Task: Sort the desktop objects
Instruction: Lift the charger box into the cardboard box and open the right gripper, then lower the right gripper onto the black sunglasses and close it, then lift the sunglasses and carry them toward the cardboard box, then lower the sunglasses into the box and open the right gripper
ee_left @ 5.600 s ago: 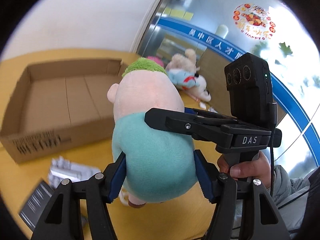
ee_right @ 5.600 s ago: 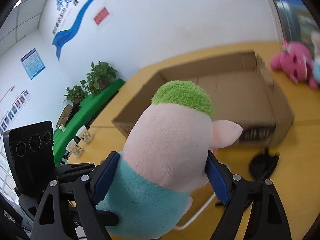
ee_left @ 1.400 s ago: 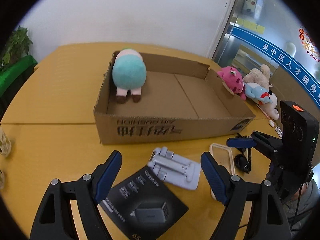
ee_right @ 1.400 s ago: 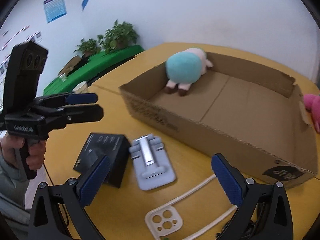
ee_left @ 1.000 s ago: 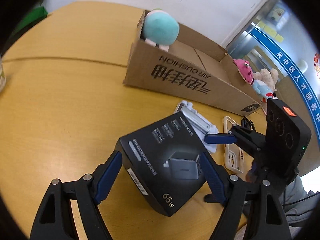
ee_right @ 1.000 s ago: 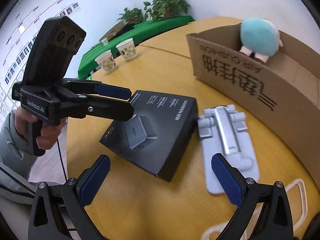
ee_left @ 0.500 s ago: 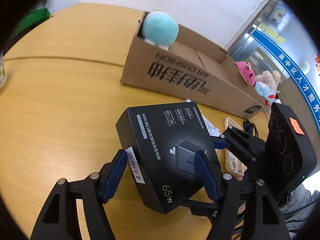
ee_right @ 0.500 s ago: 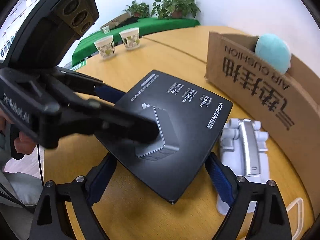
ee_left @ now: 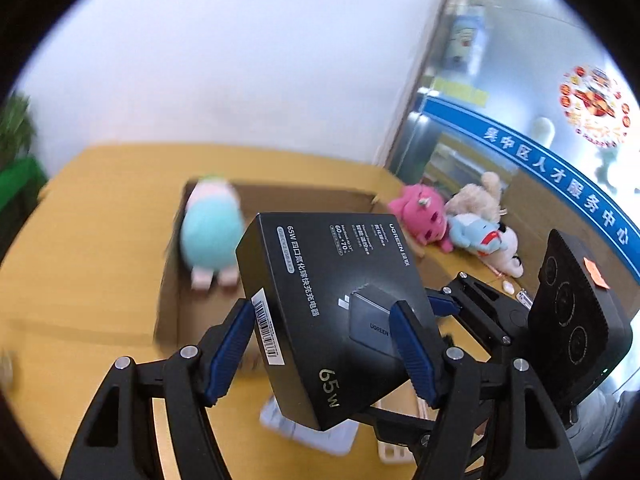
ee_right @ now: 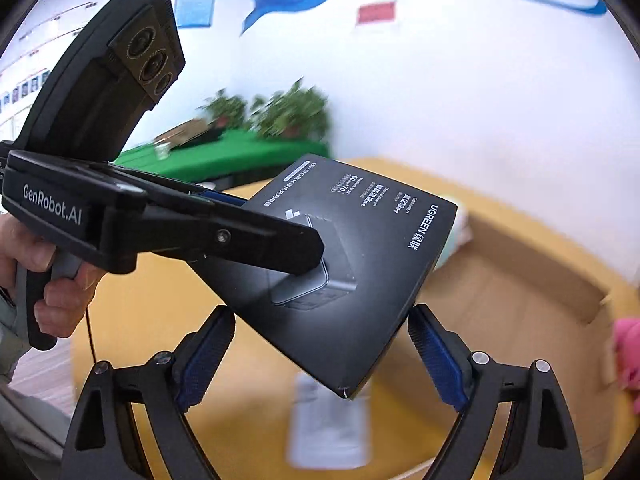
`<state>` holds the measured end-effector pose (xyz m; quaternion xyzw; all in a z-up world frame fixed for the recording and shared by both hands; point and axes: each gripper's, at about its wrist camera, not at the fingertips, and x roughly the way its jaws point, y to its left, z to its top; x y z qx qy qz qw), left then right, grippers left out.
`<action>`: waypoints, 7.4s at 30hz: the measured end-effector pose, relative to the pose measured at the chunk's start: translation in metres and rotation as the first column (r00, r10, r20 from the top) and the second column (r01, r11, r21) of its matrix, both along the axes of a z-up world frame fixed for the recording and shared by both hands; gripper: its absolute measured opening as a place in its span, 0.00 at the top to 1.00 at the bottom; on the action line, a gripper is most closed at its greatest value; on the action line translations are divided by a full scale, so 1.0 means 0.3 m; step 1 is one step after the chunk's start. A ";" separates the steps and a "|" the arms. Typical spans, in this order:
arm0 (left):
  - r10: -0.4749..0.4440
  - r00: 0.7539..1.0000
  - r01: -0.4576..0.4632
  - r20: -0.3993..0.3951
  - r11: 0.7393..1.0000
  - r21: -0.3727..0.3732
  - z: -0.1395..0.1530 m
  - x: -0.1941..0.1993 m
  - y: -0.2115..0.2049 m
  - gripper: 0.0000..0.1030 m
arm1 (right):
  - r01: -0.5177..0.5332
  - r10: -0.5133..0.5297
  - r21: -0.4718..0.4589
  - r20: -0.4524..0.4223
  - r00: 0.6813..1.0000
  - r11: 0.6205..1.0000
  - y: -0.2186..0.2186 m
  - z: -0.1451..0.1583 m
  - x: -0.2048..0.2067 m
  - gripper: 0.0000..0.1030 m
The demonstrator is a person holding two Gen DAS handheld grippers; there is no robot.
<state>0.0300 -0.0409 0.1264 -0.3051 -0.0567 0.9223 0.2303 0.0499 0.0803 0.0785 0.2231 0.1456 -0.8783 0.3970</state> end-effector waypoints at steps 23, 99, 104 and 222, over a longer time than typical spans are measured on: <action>-0.137 0.934 0.163 -0.331 0.985 0.054 0.395 -0.339 0.135 0.32 | 0.192 -0.209 -0.083 -0.310 0.928 0.978 0.232 0.498 -0.319 0.14; 0.214 0.967 -0.228 -0.138 0.969 -0.093 -0.004 -0.157 0.066 0.22 | 0.503 -0.504 0.034 0.122 0.855 0.863 0.305 0.121 -0.305 0.03; 0.197 0.973 -0.209 -0.121 0.973 -0.097 -0.026 -0.129 0.065 0.22 | 0.485 -0.483 0.025 0.160 0.861 0.874 0.310 0.109 -0.292 0.03; -0.400 0.846 0.312 0.353 0.908 0.280 -0.290 -1.169 0.554 0.91 | 0.446 -0.394 -0.006 0.455 0.799 0.895 0.567 0.037 -1.143 0.91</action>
